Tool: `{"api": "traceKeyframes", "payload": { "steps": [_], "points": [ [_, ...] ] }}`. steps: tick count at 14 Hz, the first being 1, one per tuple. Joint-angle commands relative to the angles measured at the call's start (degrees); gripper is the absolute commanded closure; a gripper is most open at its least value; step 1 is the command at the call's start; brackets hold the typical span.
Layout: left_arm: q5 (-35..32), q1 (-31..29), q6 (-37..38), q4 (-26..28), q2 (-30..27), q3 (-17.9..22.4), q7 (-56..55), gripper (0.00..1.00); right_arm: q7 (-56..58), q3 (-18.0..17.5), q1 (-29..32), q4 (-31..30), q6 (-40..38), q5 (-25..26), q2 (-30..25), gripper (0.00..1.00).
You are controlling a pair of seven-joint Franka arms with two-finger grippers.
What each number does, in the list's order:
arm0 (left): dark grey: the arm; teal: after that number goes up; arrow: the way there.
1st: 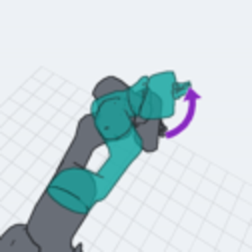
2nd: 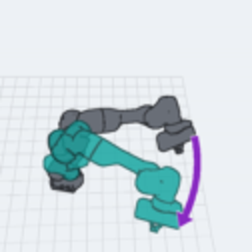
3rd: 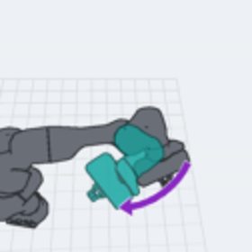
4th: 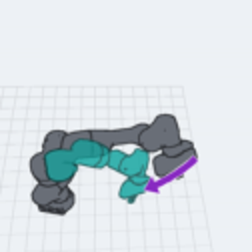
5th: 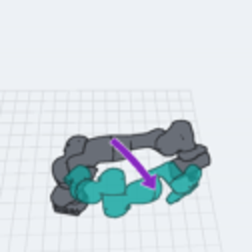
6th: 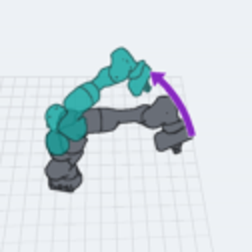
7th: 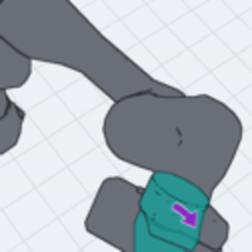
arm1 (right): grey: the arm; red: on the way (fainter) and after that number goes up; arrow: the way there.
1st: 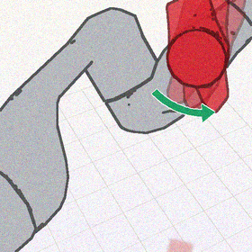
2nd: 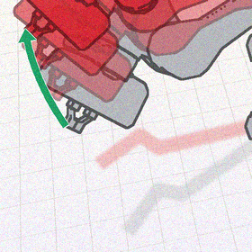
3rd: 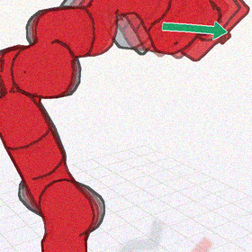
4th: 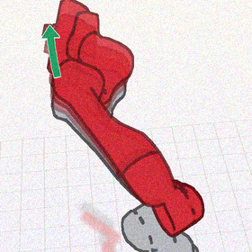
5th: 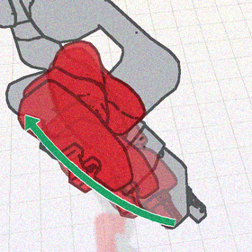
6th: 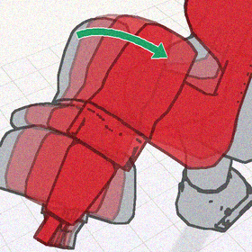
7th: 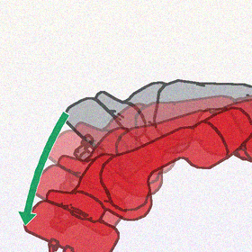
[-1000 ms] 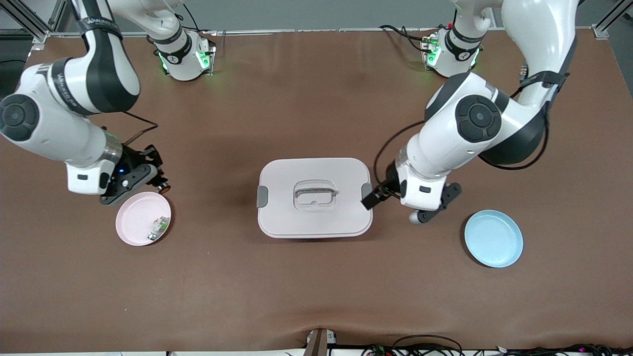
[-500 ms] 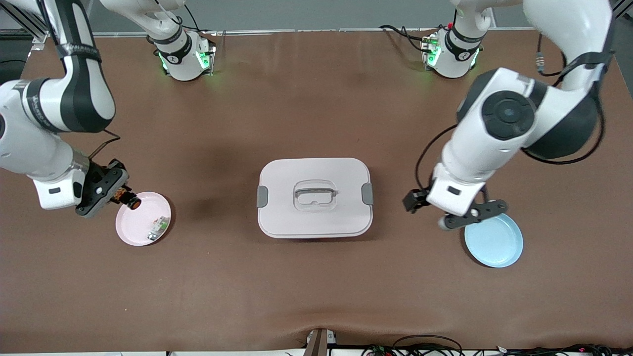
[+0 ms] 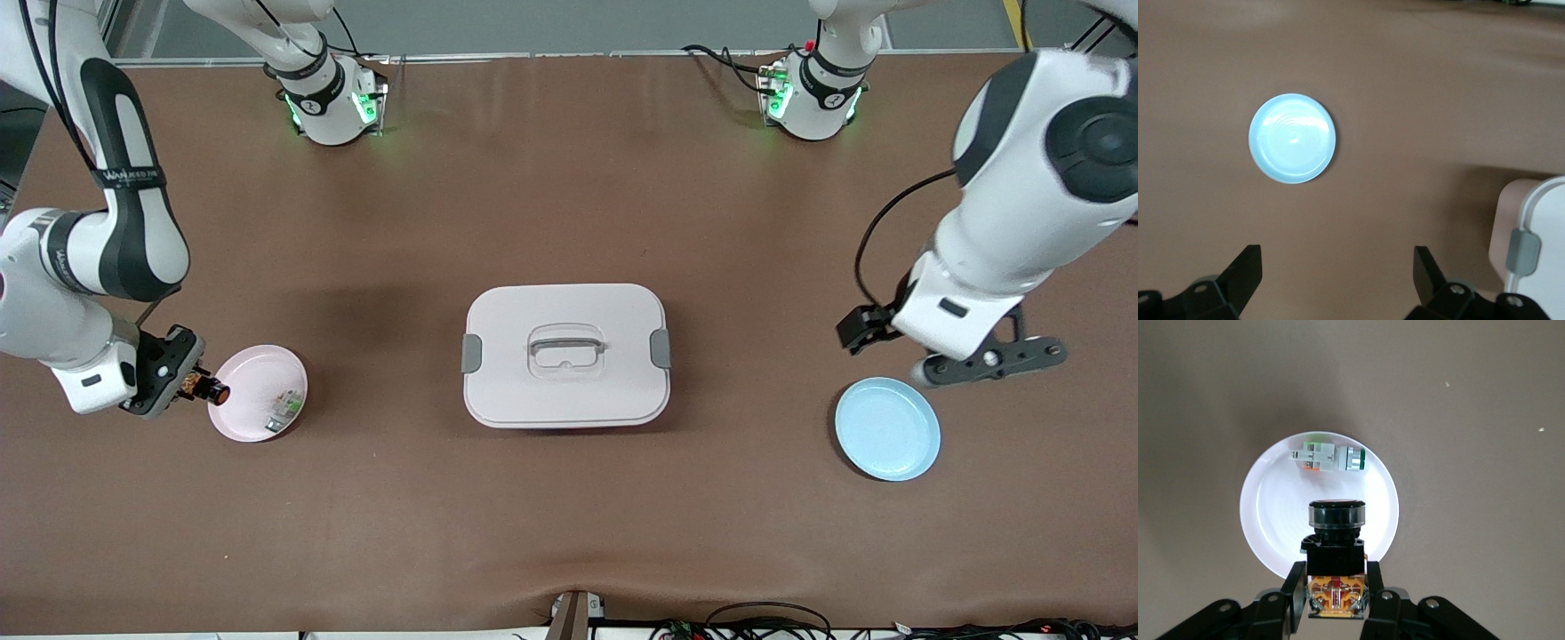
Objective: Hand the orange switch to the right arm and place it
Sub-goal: 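Move the switch with the right gripper over the pink plate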
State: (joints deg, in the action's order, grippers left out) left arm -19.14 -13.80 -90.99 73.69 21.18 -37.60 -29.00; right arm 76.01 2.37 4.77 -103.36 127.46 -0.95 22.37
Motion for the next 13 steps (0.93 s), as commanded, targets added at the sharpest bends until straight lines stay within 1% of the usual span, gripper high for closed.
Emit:
{"api": "traceKeyframes", "payload": {
  "steps": [1,2,3,4,5,6,8,9,11,13],
  "points": [
    [4.45,-3.16,4.67,1.54,-5.87,-0.37,7.35,0.00,3.43,-1.14,1.38,0.79,0.42,-1.24,2.06,1.00],
    [6.12,-3.08,5.46,1.72,-6.85,0.41,9.03,0.00,4.22,-1.14,1.47,0.88,0.59,-1.33,2.94,1.00],
    [7.87,-1.69,6.34,2.68,-9.20,3.90,9.83,0.00,4.84,-1.14,1.47,0.88,1.12,-1.42,3.73,1.00],
    [9.46,3.64,6.26,5.21,-12.36,10.29,10.02,0.00,5.37,-1.14,1.38,0.80,1.64,-1.42,4.17,1.00],
    [11.21,9.95,6.09,7.06,-14.65,18.79,9.93,0.00,6.59,-1.14,1.47,0.71,1.74,-1.42,4.61,1.00],
    [13.06,13.24,6.00,8.65,-16.68,24.27,10.02,0.00,8.43,-1.14,1.47,0.79,1.82,-1.42,5.31,1.00],
    [15.97,12.84,5.12,10.94,-18.27,26.25,10.02,0.00,10.37,-1.14,1.55,0.71,2.18,-2.55,5.84,1.00],
    [15.89,13.18,4.42,12.25,-19.15,26.69,10.11,0.00,11.69,-1.14,1.73,0.71,2.18,-3.69,6.11,1.00],
    [15.97,13.27,1.71,17.07,-22.48,27.22,12.55,0.00,14.76,-1.14,2.34,0.71,3.14,-5.55,7.07,1.00],
    [16.15,13.18,-0.93,21.13,-25.65,29.50,15.62,0.00,17.66,-1.14,3.13,0.79,3.41,-6.42,8.39,1.00]
  ]
}}
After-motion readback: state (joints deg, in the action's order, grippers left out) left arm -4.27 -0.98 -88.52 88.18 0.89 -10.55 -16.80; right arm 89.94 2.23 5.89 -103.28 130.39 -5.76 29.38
